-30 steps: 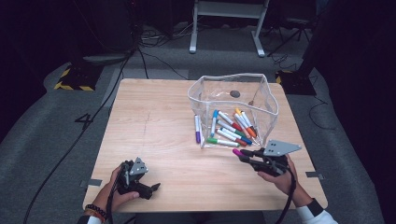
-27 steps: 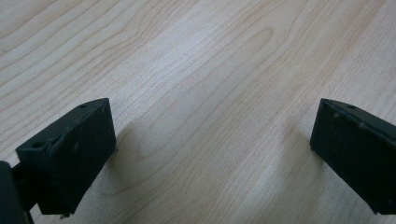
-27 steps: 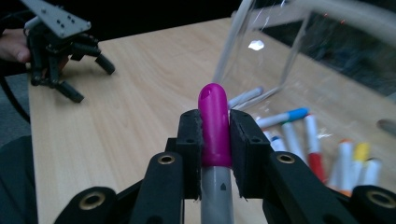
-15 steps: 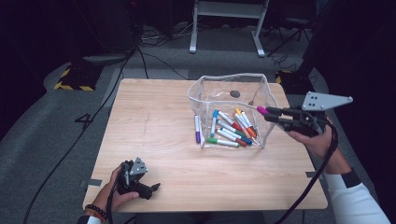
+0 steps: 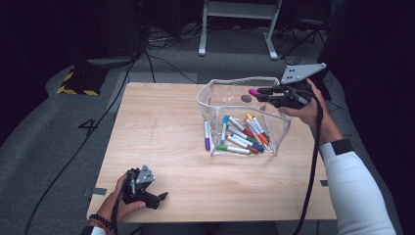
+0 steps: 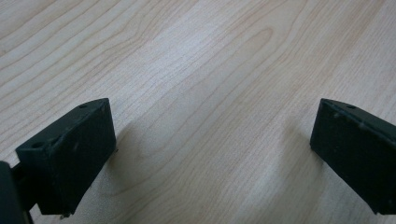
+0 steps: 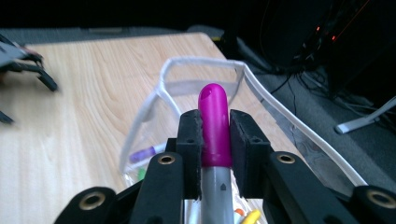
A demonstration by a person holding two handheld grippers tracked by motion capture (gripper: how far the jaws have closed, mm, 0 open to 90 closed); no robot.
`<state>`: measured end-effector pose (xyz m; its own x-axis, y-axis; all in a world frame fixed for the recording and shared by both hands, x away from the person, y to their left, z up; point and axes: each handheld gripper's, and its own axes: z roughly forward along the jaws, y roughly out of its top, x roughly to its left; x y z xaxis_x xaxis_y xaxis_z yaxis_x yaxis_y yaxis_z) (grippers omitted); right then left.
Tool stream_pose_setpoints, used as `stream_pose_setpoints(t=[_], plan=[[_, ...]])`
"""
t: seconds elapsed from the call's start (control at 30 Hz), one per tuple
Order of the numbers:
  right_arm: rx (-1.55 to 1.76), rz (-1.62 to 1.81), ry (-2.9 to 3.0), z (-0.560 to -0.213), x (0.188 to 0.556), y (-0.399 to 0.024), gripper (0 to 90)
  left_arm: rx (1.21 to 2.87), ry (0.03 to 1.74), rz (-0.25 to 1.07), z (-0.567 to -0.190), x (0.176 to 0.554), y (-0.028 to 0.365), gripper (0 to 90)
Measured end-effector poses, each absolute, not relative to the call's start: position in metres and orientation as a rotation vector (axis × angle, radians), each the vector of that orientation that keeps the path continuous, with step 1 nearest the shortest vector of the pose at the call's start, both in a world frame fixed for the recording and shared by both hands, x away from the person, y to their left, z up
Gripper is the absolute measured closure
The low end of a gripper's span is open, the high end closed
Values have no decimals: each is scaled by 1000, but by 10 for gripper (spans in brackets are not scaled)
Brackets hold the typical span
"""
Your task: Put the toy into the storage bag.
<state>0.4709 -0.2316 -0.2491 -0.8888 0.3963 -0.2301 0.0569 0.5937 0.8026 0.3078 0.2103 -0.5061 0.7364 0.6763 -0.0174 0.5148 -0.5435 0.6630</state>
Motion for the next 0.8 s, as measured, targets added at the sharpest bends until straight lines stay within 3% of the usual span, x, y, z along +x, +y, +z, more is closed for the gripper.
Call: stream_pose_setpoints(t=[0.37, 0.8], plan=[[379, 913, 2624, -286, 519, -202, 753, 2273, 894, 317, -506, 308, 210, 5], [445, 846, 2669, -297, 530, -202, 752, 2273, 894, 317, -506, 308, 210, 5]])
